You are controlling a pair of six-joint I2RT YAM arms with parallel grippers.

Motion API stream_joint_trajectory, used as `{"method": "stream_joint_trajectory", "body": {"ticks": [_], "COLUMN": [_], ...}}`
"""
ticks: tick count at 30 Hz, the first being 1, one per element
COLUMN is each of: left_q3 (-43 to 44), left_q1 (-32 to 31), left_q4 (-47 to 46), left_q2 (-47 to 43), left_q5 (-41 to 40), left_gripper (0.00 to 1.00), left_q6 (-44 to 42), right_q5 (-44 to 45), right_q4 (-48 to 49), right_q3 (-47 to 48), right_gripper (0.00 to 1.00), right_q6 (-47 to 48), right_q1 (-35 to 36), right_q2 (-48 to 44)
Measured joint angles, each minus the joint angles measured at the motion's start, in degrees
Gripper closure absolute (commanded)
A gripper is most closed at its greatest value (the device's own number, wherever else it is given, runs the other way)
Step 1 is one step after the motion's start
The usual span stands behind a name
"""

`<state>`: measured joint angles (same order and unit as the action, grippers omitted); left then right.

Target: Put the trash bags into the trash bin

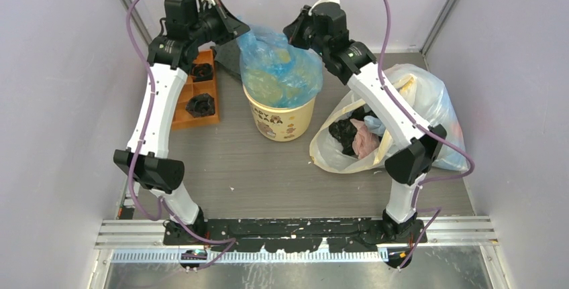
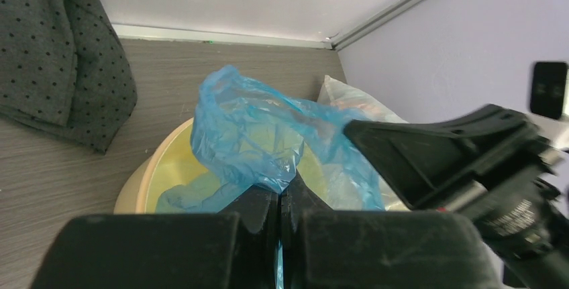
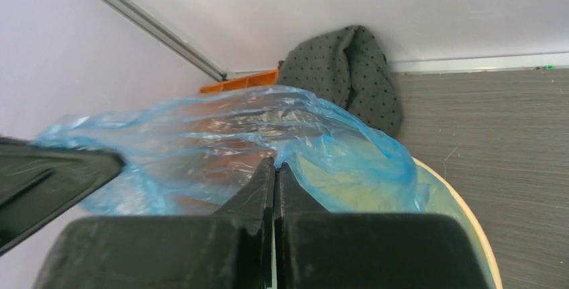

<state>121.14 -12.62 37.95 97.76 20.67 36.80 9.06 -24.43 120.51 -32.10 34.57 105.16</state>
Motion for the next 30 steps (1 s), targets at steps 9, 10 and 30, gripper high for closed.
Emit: {"method": "stream_joint_trajectory", "body": {"ticks": [9,10,30], "left_q3": [-6.4,-8.0,-17.0], "left_q1": [0.0,0.0,0.0], "left_q4": [-3.2,-3.4,-2.8], "left_q2": [-0.7,-0.7,-9.5], "left_q5": [1.4,1.5,1.4], "left_gripper": [0.99,0.99,1.00], "left_q6": [0.7,0.7,-1.2], "right_q5": [-3.5,-3.9,-6.7], "right_q4": [2.1,2.0,-6.6], "right_q3": [-2.0,0.5,7.6], "right_gripper": [0.99,0.99,0.99], "right_q6": [0.0,0.0,-3.0], "right_q1": [-3.6,-4.0,-4.5], "right_q2": [3.2,4.8,8.8]}}
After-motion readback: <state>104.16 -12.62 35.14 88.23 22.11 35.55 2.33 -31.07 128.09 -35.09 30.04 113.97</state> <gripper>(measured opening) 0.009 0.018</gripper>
